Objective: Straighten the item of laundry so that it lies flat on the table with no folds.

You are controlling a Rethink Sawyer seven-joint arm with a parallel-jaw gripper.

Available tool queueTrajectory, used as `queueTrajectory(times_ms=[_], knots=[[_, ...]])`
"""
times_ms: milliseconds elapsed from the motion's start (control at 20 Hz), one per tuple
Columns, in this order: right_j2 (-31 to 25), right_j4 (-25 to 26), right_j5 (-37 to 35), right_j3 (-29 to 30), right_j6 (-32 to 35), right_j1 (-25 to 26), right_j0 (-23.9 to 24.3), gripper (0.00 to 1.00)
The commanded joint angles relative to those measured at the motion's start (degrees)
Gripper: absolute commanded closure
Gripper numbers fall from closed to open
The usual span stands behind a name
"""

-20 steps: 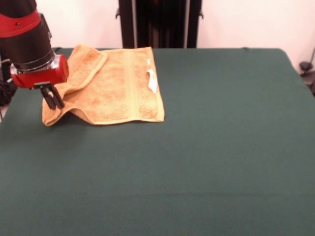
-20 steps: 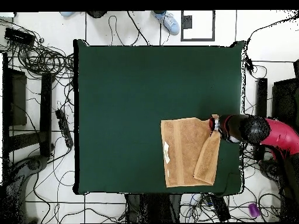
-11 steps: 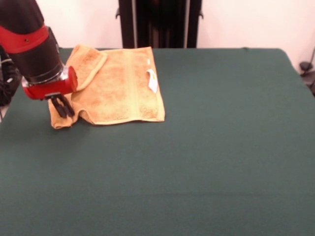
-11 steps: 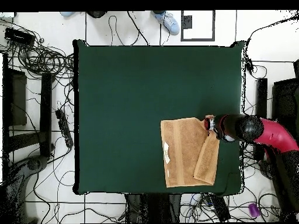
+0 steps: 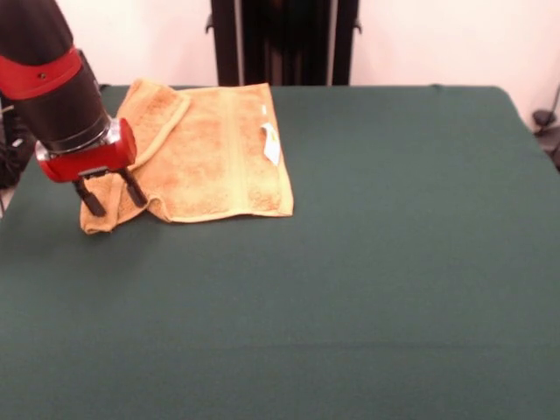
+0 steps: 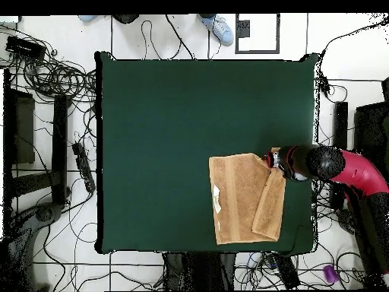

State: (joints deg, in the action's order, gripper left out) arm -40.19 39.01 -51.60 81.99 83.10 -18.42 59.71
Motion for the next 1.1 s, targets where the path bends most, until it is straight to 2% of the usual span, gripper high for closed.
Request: queueTrajectory(times_ms=[50,250,650,900,950,1100], knots=[[-2.83,2.34,3.52,-1.15,-12.59,1.73,-3.12,0.0],[-3.09,2.52,4.65,-1.04,-12.08,1.89,-3.08,0.0],[-2.09,3.84,8.94,2.54,-6.9,-1.72,-3.36,0.0],[0.08,3.94,11.37,10.7,0.59,-11.68,-3.36,0.0],[0.94,3.34,11.26,13.9,3.2,-15.97,-3.74,0.0],[1.93,2.26,10.64,16.17,5.24,-18.68,-4.25,0.0]])
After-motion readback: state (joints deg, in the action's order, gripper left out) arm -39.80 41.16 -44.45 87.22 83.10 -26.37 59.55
